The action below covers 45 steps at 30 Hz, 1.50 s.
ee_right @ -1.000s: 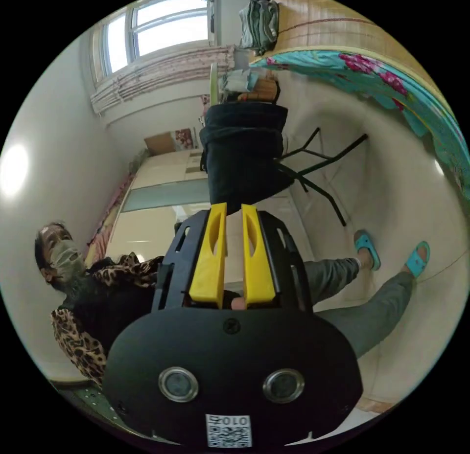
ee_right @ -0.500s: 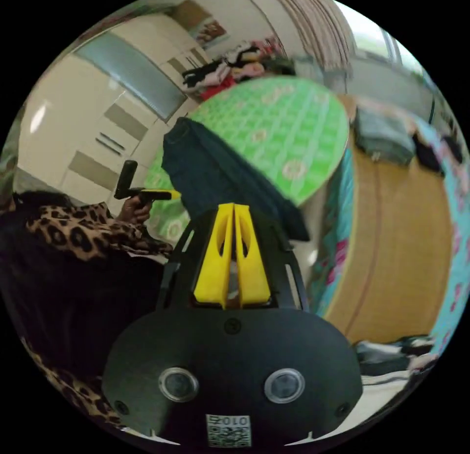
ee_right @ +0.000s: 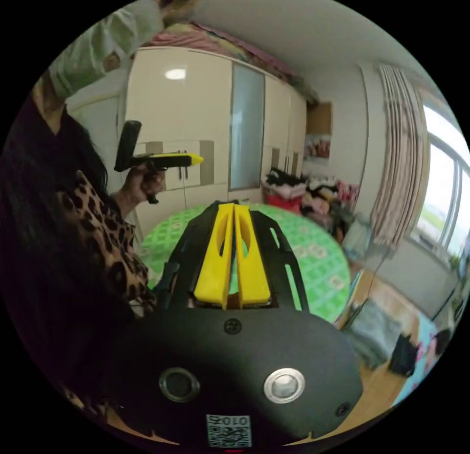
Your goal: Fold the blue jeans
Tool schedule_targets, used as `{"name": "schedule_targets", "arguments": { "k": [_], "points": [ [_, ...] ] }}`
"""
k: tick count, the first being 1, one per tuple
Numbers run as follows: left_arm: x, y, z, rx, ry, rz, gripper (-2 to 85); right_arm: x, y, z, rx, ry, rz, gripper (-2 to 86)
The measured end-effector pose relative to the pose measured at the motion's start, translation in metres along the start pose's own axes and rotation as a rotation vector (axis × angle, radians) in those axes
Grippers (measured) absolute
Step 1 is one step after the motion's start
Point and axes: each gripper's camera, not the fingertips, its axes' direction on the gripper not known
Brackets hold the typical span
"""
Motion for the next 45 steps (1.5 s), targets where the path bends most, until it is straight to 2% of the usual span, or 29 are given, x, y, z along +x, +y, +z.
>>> {"name": "schedule_targets", "arguments": {
  "k": [2,4,5,7,9,11,12,14,16,20,22,25,28,30,32,37,40,42,45],
  "points": [
    [0.034,-0.007,-0.059,0.202,-0.31,-0.019,0.0,0.013,-0.016,-0.017,0.085,0.048,-0.088,4.7],
    [0.052,0.006,-0.088,0.393,-0.414,-0.096,0.2,0.03,-0.031,-0.018,0.161,-0.028,-0.139,9.6],
    [0.056,0.016,-0.096,0.437,-0.405,-0.172,0.3,0.035,-0.035,-0.013,0.158,-0.077,-0.131,10.9],
    [0.06,0.026,-0.101,0.395,-0.364,-0.259,0.1,0.047,-0.055,0.019,0.051,-0.267,-0.13,7.9],
    [0.07,0.036,-0.112,0.346,-0.448,-0.31,0.0,0.041,-0.07,0.035,0.075,-0.265,-0.219,6.4],
    [0.091,0.057,-0.136,0.329,-0.63,-0.341,-0.1,0.038,-0.083,0.048,0.139,-0.217,-0.235,6.8],
    [0.095,0.063,-0.141,0.315,-0.645,-0.337,-0.1,0.039,-0.092,0.055,0.169,-0.251,-0.213,7.1],
    [0.104,0.1,-0.161,0.302,-0.687,-0.45,0.0,0.045,-0.108,0.075,0.102,-0.402,-0.182,6.7],
    [0.108,0.137,-0.165,0.277,-0.678,-0.556,-0.1,0.05,-0.114,0.121,-0.123,-0.542,-0.184,4.9],
    [0.114,0.224,-0.12,0.049,-0.624,-0.821,-0.3,0.057,-0.077,0.188,-0.378,-0.642,-0.15,5.9],
    [0.13,0.243,-0.093,-0.038,-0.607,-0.853,-0.3,0.056,-0.043,0.234,-0.577,-0.659,-0.168,7.9],
    [0.161,0.266,-0.05,-0.136,-0.562,-0.881,-0.2,0.056,-0.01,0.268,-0.729,-0.672,-0.233,9.7],
    [0.191,0.282,-0.022,-0.161,-0.485,-0.827,-0.1,0.077,0.012,0.272,-0.702,-0.596,-0.291,10.2],
    [0.215,0.288,-0.012,-0.177,-0.536,-0.765,0.1,0.097,0.024,0.271,-0.68,-0.542,-0.351,10.2],
    [0.254,0.309,-0.006,-0.128,-0.607,-0.735,0.3,0.121,0.035,0.267,-0.636,-0.575,-0.352,10.2],
    [0.34,0.374,0.031,0.012,-0.684,-0.824,0.1,0.182,0.101,0.252,-0.547,-0.959,-0.216,10.4],
    [0.362,0.397,0.062,-0.025,-0.711,-1.009,0.2,0.201,0.145,0.249,-0.73,-1.135,-0.162,10.9],
    [0.368,0.4,0.078,-0.047,-0.67,-1.014,0.4,0.213,0.17,0.243,-0.711,-1.124,-0.118,11.3],
    [0.368,0.406,0.102,-0.09,-0.681,-1.005,1.0,0.219,0.204,0.256,-0.71,-0.99,-0.067,12.4]
  ]
}}
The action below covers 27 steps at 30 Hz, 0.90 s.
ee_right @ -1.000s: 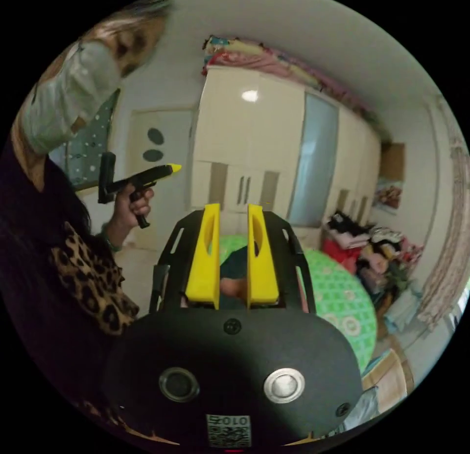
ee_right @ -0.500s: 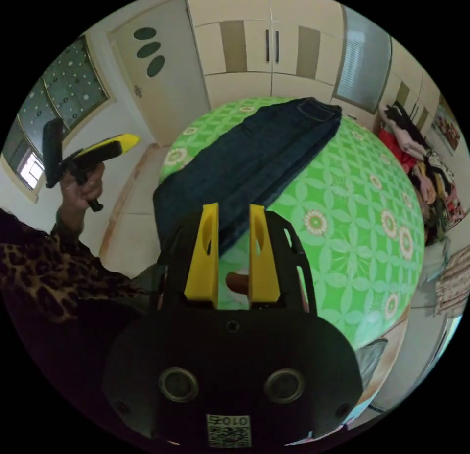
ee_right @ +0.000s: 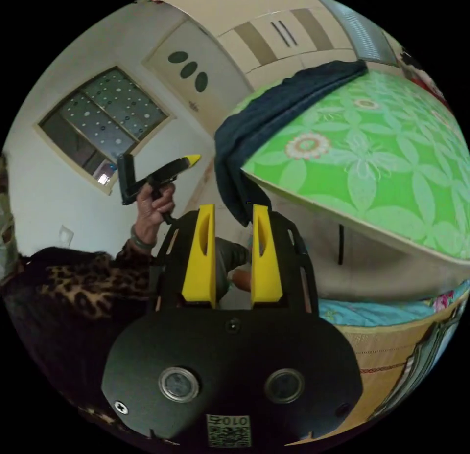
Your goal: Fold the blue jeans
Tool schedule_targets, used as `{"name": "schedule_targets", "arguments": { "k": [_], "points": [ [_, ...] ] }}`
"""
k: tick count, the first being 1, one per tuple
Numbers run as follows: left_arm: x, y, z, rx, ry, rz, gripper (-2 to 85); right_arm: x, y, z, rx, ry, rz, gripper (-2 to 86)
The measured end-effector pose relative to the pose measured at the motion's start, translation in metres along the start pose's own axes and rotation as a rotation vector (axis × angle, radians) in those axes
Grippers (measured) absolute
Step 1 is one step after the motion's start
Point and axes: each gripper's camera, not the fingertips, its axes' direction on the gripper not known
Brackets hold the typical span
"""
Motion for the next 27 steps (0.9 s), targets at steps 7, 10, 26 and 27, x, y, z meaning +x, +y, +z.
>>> {"name": "schedule_targets", "arguments": {
  "k": [7,10,26,27],
  "points": [
    [0.018,0.024,0.039,-0.004,-0.066,-0.063,3.5,0.032,-0.009,0.026,0.065,-0.06,0.004,11.9],
    [0.031,0.018,0.054,-0.034,-0.056,-0.023,4.2,0.03,-0.014,0.036,0.0,-0.059,-0.017,4.5],
    [0.061,0.027,0.09,-0.063,-0.023,0.056,4.5,0.041,0.068,-0.015,0.052,-0.018,0.013,3.0],
    [0.061,0.028,0.091,-0.061,-0.028,0.051,4.5,0.043,0.072,-0.021,0.069,-0.001,0.029,3.1]
  ]
}}
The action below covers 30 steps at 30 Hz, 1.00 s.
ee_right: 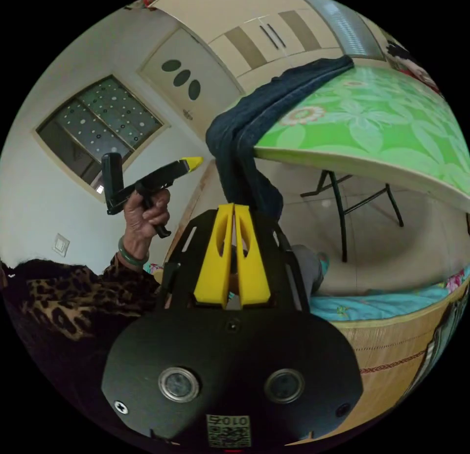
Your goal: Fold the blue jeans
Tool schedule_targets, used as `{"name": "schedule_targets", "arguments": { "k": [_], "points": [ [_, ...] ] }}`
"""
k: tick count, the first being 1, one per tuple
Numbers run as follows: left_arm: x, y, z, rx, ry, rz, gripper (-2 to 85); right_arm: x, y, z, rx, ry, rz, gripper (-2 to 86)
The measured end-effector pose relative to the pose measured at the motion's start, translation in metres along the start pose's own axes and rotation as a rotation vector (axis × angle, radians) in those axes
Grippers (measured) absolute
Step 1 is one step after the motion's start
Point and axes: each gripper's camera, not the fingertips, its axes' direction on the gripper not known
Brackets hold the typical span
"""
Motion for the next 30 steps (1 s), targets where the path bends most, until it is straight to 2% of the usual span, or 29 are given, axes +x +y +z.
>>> {"name": "schedule_targets", "arguments": {
  "k": [5,9,17,23,25,26,28,30],
  "points": [
    [-0.019,0.017,0.022,-0.025,0.016,-0.117,4.5,-0.028,-0.001,-0.018,0.066,-0.045,-0.118,5.1],
    [-0.035,0.031,0.034,-0.03,0.015,-0.214,4.5,-0.063,-0.012,0.012,-0.036,0.246,-0.178,8.7],
    [-0.089,0.052,0.051,-0.001,0.025,-0.468,4.3,-0.072,-0.022,0.076,-0.153,0.412,-0.076,16.3],
    [-0.094,0.054,0.055,0.008,0.039,-0.502,4.3,-0.1,-0.027,0.09,-0.158,0.475,-0.14,12.4],
    [-0.096,0.055,0.055,0.016,0.043,-0.507,4.3,-0.116,-0.025,0.087,-0.133,0.565,-0.204,5.5],
    [-0.096,0.055,0.055,0.019,0.045,-0.507,4.3,-0.12,-0.025,0.086,-0.128,0.574,-0.219,4.9],
    [-0.097,0.055,0.052,0.026,0.049,-0.514,4.2,-0.141,-0.028,0.062,-0.105,0.408,-0.291,3.4],
    [-0.097,0.055,0.046,0.054,0.065,-0.501,4.1,-0.152,-0.027,0.021,0.052,0.246,-0.322,3.0]
  ]
}}
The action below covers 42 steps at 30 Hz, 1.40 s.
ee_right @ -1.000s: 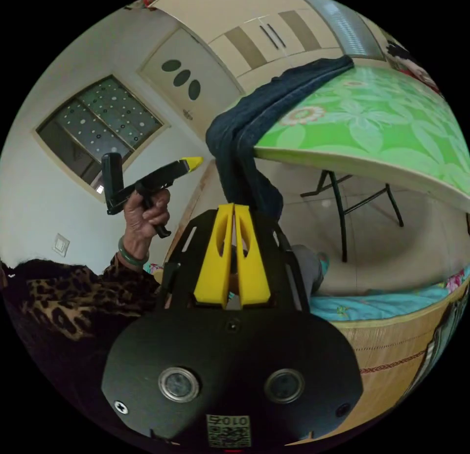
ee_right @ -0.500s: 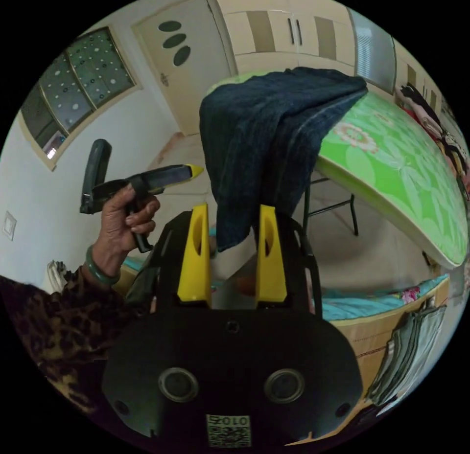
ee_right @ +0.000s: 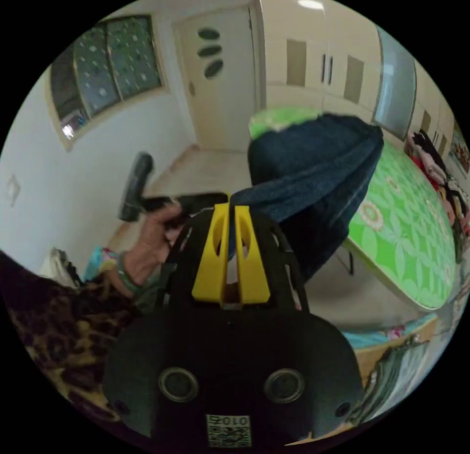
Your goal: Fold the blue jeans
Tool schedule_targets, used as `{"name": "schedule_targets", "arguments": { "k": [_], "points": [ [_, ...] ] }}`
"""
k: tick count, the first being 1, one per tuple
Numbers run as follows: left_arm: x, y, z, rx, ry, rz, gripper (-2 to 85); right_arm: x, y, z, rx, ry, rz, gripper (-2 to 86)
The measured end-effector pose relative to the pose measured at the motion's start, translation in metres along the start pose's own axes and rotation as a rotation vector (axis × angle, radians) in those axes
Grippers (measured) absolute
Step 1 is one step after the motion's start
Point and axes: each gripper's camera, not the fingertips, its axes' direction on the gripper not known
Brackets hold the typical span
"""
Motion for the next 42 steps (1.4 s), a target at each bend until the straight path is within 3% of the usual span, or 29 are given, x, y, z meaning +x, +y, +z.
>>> {"name": "schedule_targets", "arguments": {
  "k": [2,4,7,11,17,22,26,31,36,40,42],
  "points": [
    [0.0,-0.001,-0.009,0.034,0.036,0.008,3.9,0.029,0.006,-0.026,0.108,-0.231,0.064,2.7],
    [0.0,0.0,-0.014,0.058,0.058,0.021,3.6,0.083,0.025,-0.008,0.062,-0.587,0.246,3.0],
    [-0.004,0.003,-0.01,0.043,0.04,0.007,3.2,0.104,0.063,0.041,-0.133,-0.518,0.449,3.7],
    [-0.006,0.01,-0.002,0.015,0.025,-0.016,3.1,0.106,0.083,0.058,-0.143,-0.614,0.515,3.5],
    [0.007,0.016,0.003,0.01,0.022,0.006,3.5,0.074,0.057,0.029,-0.158,-0.216,0.316,3.5],
    [0.035,0.026,0.028,-0.087,0.094,0.11,4.8,0.012,0.014,0.003,-0.177,0.201,-0.077,2.6],
    [0.077,0.044,0.039,-0.11,0.212,0.273,8.4,-0.001,-0.009,0.001,-0.215,0.463,-0.269,2.6],
    [0.122,0.055,0.046,-0.09,0.134,0.364,10.3,0.04,-0.014,-0.005,-0.244,0.233,-0.044,2.8],
    [0.154,0.064,0.059,-0.136,0.03,0.417,1.9,0.075,0.018,0.008,-0.259,0.103,0.154,2.6],
    [0.177,0.057,0.023,-0.088,-0.084,0.434,0.2,0.099,0.037,0.002,-0.215,0.068,0.236,2.5],
    [0.188,0.051,-0.016,-0.003,-0.041,0.435,0.0,0.108,0.043,-0.001,-0.181,0.017,0.26,2.5]
  ]
}}
